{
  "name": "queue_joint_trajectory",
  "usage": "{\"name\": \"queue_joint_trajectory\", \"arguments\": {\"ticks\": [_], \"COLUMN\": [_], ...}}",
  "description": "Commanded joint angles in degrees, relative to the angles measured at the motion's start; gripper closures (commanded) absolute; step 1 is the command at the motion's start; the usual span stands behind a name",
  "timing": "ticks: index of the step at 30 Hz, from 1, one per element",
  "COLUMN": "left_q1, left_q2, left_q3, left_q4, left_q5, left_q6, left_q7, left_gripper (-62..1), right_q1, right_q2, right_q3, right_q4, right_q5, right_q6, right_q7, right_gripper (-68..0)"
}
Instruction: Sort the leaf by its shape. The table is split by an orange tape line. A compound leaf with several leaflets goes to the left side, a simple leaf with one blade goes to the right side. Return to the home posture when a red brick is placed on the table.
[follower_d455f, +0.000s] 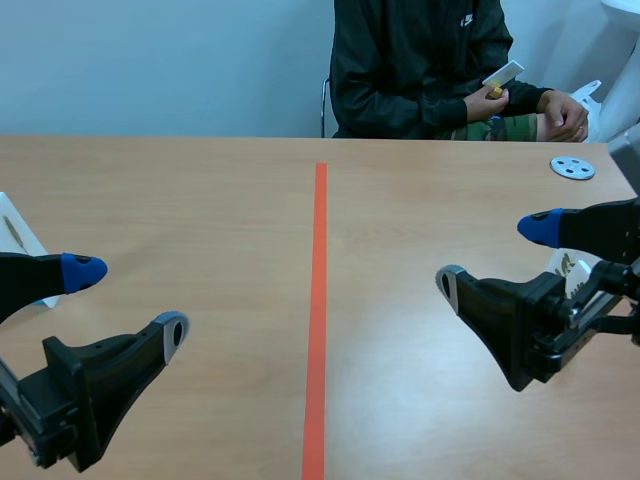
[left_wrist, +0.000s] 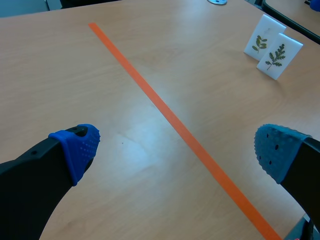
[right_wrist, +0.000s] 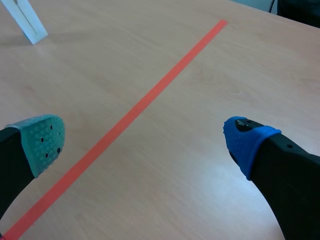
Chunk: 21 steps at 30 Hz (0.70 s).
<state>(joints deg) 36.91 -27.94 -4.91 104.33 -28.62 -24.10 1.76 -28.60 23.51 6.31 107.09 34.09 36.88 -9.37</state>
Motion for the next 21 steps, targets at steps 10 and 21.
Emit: {"name": "queue_joint_trajectory", "arguments": {"ticks": [10,21], "left_q1": [-1.7,-1.7], "left_q2": [0.46,0.46], "left_q3": [-0.17,-0.17], "left_q4": [0.0,0.0], "left_q5": [-0.81,-0.81], "left_q6": [-0.09,-0.09], "left_q7": [-2.23,-2.32], "left_gripper": [-62.3,-62.3], "right_q1": [0.5,0.5], "right_q2": [0.76,0.76], "right_q3": [0.9,0.9], "right_q4": [0.0,0.0], "right_q5": [1.09,1.09], "right_q6": [-0.44,-0.44], "right_q7": [1.18,1.16], "right_gripper": [-67.9,-67.9]}}
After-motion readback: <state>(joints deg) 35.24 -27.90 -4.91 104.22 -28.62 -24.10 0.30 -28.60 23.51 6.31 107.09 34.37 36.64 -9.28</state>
